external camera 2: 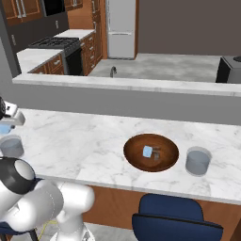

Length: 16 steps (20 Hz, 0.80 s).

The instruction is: There are four ice cubes in the ice bowl. Place two ice cubes in each glass of water.

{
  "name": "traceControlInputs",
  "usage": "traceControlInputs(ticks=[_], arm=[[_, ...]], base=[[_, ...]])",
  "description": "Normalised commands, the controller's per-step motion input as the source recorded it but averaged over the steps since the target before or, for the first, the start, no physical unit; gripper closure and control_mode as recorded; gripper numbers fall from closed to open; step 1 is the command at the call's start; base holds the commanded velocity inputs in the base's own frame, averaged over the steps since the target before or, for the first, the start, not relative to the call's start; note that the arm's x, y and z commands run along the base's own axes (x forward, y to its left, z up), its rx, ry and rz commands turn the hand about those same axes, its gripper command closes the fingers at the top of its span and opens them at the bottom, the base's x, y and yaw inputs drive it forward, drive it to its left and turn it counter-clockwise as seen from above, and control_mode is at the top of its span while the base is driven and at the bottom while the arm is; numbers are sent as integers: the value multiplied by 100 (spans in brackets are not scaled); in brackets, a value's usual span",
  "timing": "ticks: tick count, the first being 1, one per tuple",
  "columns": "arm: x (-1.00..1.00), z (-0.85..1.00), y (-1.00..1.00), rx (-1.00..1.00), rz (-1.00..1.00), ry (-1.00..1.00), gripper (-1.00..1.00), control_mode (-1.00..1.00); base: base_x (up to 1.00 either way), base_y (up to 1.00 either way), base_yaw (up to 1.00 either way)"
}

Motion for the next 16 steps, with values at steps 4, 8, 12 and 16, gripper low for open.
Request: traceControlInputs(ticks=[4, 8, 12, 16], arm=[[17, -29, 34, 0, 9, 0, 100, -100], [23, -26, 20, 2, 10, 0, 100, -100], [14, -21, 9, 1, 9, 0, 100, -100], [0, -34, 4, 0, 9, 0, 100, -100]], base=[[0, 0, 0], [0, 0, 0], [0, 0, 0], [0, 0, 0]])
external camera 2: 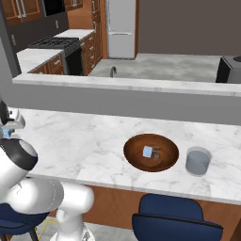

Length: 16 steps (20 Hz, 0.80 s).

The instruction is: There are four ice cubes in the ice bowl. Place two ice cubes in each glass of water.

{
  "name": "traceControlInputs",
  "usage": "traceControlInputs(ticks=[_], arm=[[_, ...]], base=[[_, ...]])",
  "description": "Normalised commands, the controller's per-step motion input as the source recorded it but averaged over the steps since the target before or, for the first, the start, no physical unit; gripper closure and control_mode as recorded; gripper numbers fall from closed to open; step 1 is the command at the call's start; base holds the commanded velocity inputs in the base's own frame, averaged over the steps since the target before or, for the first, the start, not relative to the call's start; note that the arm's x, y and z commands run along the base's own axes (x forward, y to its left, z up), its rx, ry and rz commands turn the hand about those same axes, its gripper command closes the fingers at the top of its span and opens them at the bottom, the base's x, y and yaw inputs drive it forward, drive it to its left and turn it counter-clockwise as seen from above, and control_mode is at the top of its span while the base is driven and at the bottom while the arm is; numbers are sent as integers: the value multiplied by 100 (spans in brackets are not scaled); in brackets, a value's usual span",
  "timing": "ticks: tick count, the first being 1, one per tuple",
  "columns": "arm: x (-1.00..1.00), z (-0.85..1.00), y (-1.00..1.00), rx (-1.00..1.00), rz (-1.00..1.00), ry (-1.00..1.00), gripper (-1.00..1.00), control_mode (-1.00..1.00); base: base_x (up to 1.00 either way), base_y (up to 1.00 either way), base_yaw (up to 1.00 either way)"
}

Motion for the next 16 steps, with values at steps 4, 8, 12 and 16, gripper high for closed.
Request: traceControlInputs(ticks=[4, 8, 12, 16], arm=[[2, -29, 13, 0, 7, 0, 100, -100], [24, -19, 20, 0, 5, 0, 100, -100], [33, -12, 28, 0, 4, 0, 100, -100], [33, -1, 33, 0, 3, 0, 100, -100]], base=[[0, 0, 0], [0, 0, 0], [0, 0, 0], [0, 0, 0]])
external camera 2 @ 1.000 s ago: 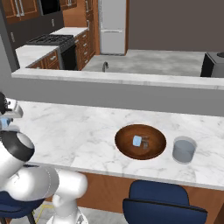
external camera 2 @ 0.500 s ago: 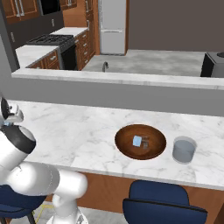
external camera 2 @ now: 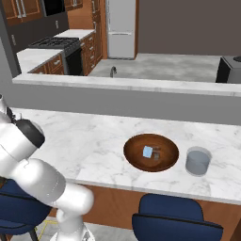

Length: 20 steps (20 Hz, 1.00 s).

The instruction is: There are four ice cubes in the ice bowl. Place two ice cubes in each glass of water.

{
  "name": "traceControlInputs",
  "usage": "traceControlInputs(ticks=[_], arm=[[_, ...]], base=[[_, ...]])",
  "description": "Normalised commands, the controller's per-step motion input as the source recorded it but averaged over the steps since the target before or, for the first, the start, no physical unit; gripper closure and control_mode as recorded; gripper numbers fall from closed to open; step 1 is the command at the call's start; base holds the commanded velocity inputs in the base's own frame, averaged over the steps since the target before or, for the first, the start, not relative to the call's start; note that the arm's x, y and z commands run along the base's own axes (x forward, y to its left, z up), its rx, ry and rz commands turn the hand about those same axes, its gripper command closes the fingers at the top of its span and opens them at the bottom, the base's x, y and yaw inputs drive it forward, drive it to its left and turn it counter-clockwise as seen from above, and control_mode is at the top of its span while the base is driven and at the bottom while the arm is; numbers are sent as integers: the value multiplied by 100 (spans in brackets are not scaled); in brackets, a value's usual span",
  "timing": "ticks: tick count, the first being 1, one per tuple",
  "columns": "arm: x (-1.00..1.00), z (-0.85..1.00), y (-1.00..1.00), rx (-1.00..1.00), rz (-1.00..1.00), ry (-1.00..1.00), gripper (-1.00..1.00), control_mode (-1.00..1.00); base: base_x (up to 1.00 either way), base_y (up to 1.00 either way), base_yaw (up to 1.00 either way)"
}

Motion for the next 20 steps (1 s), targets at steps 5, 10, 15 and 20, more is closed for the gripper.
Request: traceControlInputs(ticks=[5, 10, 15, 20], arm=[[1, -7, 40, 0, 0, 0, 100, -100], [0, -24, 13, 0, 2, -1, 100, -100], [1, -12, -11, 3, 8, -9, 100, -100], [1, -6, -24, 4, 3, -10, 100, -100]], base=[[0, 0, 0], [0, 0, 0], [0, 0, 0], [0, 0, 0]])
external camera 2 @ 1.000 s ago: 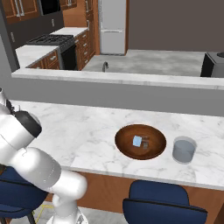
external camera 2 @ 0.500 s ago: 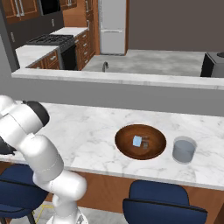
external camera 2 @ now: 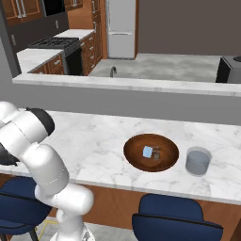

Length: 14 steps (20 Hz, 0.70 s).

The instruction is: There are four ice cubes in the ice bowl. Place two ice cubes in each glass of water.

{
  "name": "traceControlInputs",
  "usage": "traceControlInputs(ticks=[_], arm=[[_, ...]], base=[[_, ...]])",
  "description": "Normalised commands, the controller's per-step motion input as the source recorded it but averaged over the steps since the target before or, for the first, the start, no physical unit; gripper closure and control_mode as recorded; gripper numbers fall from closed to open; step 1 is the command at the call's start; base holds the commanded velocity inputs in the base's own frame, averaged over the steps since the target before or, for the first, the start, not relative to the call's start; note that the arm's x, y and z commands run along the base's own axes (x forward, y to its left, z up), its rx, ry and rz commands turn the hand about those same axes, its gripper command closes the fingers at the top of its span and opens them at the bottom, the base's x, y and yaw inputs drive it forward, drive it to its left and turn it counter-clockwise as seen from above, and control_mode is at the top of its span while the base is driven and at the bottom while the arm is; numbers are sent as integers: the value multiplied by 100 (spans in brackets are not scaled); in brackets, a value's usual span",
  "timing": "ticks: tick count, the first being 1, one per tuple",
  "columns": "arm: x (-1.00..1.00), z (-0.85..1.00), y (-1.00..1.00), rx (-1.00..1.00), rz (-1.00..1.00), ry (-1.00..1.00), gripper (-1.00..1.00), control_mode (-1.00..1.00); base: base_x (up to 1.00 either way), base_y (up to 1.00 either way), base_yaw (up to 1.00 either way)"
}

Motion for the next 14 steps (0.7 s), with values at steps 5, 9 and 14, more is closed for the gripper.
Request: traceControlInputs(ticks=[5, 9, 14], arm=[[0, -18, -48, 4, 0, -2, 100, -100], [1, -38, -35, 4, 0, 2, 100, -100], [38, -43, -6, 5, 1, 3, 100, -100]], base=[[0, 0, 0], [0, 0, 0], [0, 0, 0]])
